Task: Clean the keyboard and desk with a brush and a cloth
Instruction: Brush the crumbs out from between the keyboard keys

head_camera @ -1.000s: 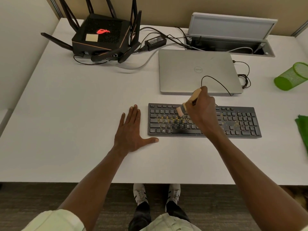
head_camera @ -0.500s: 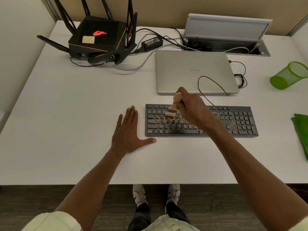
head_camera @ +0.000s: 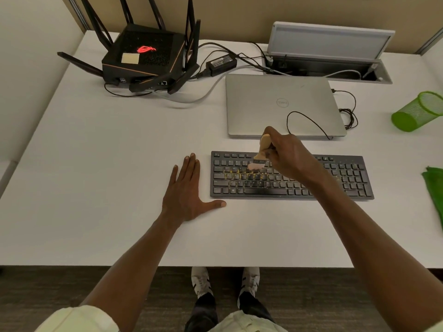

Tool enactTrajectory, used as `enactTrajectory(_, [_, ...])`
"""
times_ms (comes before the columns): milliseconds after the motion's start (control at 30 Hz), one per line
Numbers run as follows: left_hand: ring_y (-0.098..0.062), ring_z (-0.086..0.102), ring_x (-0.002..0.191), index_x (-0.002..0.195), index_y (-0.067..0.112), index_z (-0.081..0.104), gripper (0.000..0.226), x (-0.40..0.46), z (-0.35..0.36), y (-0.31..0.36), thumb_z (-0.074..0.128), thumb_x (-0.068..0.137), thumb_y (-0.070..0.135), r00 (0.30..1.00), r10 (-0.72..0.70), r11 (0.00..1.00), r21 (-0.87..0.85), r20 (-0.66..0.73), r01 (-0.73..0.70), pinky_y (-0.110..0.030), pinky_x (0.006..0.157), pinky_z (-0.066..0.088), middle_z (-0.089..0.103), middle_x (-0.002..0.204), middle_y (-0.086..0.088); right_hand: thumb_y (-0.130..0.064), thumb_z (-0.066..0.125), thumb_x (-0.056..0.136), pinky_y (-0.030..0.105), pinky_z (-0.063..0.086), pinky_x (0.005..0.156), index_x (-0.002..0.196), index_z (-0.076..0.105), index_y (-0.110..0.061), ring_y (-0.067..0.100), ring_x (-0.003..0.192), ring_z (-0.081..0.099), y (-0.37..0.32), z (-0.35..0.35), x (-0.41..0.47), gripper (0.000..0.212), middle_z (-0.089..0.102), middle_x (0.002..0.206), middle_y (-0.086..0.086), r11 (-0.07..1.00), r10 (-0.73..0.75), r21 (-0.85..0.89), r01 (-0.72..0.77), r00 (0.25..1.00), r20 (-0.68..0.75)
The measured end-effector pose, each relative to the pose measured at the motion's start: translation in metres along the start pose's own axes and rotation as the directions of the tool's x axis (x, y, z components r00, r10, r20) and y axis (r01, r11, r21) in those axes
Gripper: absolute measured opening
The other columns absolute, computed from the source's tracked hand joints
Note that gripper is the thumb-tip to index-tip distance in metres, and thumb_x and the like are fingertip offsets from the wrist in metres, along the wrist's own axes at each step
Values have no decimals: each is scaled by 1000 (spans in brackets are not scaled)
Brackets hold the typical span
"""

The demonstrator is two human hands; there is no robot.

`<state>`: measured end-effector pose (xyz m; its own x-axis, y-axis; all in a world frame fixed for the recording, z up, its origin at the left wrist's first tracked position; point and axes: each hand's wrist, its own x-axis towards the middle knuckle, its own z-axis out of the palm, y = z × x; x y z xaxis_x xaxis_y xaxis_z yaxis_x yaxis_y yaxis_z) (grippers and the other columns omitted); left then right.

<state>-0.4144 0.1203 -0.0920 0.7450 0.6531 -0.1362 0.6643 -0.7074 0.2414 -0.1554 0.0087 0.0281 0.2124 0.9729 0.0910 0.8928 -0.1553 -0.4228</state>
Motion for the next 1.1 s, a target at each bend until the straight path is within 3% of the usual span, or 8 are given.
enactTrajectory(133, [-17, -17, 156, 162, 4, 2, 147, -1, 0, 0, 24, 61, 109, 1000, 3, 1000, -5, -6, -3, -46, 128, -3, -15, 170, -6, -4, 58, 91, 35, 50, 50, 108, 47, -11, 25, 62, 58, 7, -7, -2, 21, 64, 79, 13, 995, 19, -96, -21, 1000, -17])
enactTrajectory(267, [-17, -16, 156, 162, 4, 2, 146, -1, 0, 0, 25, 62, 108, 1000, 5, 1000, -12, -11, -5, -45, 128, -4, -14, 170, -7, -3, 55, 92, 25, 42, 46, 104, 48, -11, 12, 57, 55, -2, -3, 4, 17, 64, 77, 9, 1000, -3, -3, 3, 1000, -11])
enactTrajectory(433, [-17, -17, 156, 162, 4, 1, 147, -1, -1, 1, 23, 61, 109, 1000, 1, 1000, -7, -7, -1, -45, 128, -4, -15, 170, -7, -1, 55, 91, 34, 48, 48, 105, 49, -10, 24, 61, 59, 6, -3, -2, 18, 66, 77, 11, 1000, 14, -21, -14, 1000, -11])
enactTrajectory(533, [-18, -16, 157, 162, 4, 1, 147, -1, 0, 0, 23, 62, 109, 1000, 3, 1000, -6, -9, -3, -46, 128, -3, -14, 170, -7, 0, 55, 90, 25, 37, 46, 105, 48, -11, 23, 58, 55, 11, -7, -3, 20, 65, 75, 11, 995, 39, -88, -42, 999, -31])
enactTrajectory(667, [-18, -16, 156, 162, 4, 1, 146, -1, 0, 0, 25, 63, 108, 1000, 6, 1000, -11, -6, -6, -46, 128, -3, -15, 170, -7, 0, 58, 89, 16, 33, 48, 105, 51, -10, 3, 56, 52, 4, -3, -1, 20, 64, 77, 3, 998, 44, 34, -43, 999, -21])
enactTrajectory(733, [-18, -17, 156, 162, 4, 1, 146, 0, 0, 0, 25, 62, 108, 1000, 7, 1000, -13, -3, -7, -46, 128, -3, -15, 170, -7, 0, 58, 89, 16, 33, 48, 104, 51, -10, 10, 57, 54, 7, -3, -4, 20, 65, 78, 4, 998, 54, 33, -53, 998, -11])
enactTrajectory(867, [-17, -16, 156, 162, 4, 1, 147, 0, 0, 1, 21, 61, 109, 1000, 5, 1000, -13, -3, -5, -45, 128, -3, -14, 170, -7, 1, 57, 88, 29, 47, 48, 103, 50, -9, 23, 60, 60, 14, -12, -10, 19, 64, 77, 7, 996, 84, -37, -87, 995, -53])
enactTrajectory(1100, [-21, -18, 156, 162, 4, -3, 150, 1, 0, 1, 19, 58, 110, 999, -1, 1000, 2, 35, 1, -45, 127, -7, -18, 169, -10, -5, 58, 92, 31, 50, 49, 111, 48, -6, 22, 61, 61, 10, -16, -8, 22, 68, 86, 14, 990, 140, 27, -137, 983, -116])
